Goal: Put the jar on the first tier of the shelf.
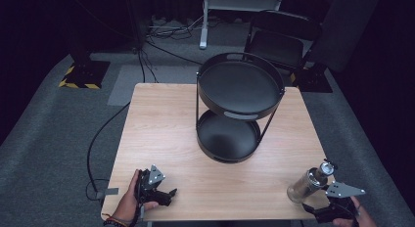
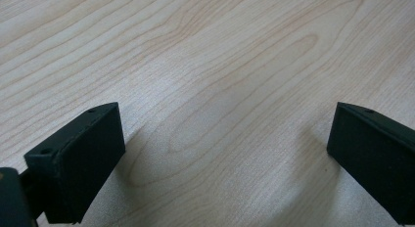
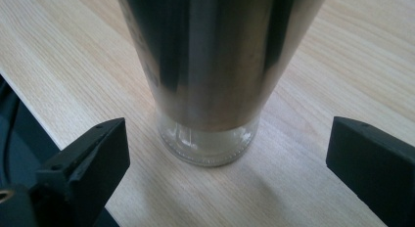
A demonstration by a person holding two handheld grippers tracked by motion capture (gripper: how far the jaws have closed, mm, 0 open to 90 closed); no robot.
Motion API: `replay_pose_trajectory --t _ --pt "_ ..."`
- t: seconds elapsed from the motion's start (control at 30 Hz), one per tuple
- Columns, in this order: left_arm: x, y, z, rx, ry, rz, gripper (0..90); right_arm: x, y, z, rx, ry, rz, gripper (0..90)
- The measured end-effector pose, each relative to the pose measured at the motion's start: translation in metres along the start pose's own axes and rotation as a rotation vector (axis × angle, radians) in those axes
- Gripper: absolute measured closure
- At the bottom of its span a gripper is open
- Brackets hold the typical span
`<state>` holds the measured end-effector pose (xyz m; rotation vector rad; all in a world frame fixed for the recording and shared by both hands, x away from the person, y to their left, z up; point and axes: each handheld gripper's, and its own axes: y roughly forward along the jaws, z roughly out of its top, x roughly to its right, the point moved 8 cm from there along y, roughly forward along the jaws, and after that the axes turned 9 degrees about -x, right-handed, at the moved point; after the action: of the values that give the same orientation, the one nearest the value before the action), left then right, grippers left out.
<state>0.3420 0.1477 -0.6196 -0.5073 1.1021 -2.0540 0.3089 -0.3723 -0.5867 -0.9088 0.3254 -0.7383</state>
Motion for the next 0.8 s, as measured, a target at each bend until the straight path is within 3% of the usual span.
replay_pose_trajectory --t 0.8 --pt "0.0 0.0 0.0 0.0 0.0 0.0 0.4 -0.003 -0.009 0.026 0.091 0.03 0.0 2.9"
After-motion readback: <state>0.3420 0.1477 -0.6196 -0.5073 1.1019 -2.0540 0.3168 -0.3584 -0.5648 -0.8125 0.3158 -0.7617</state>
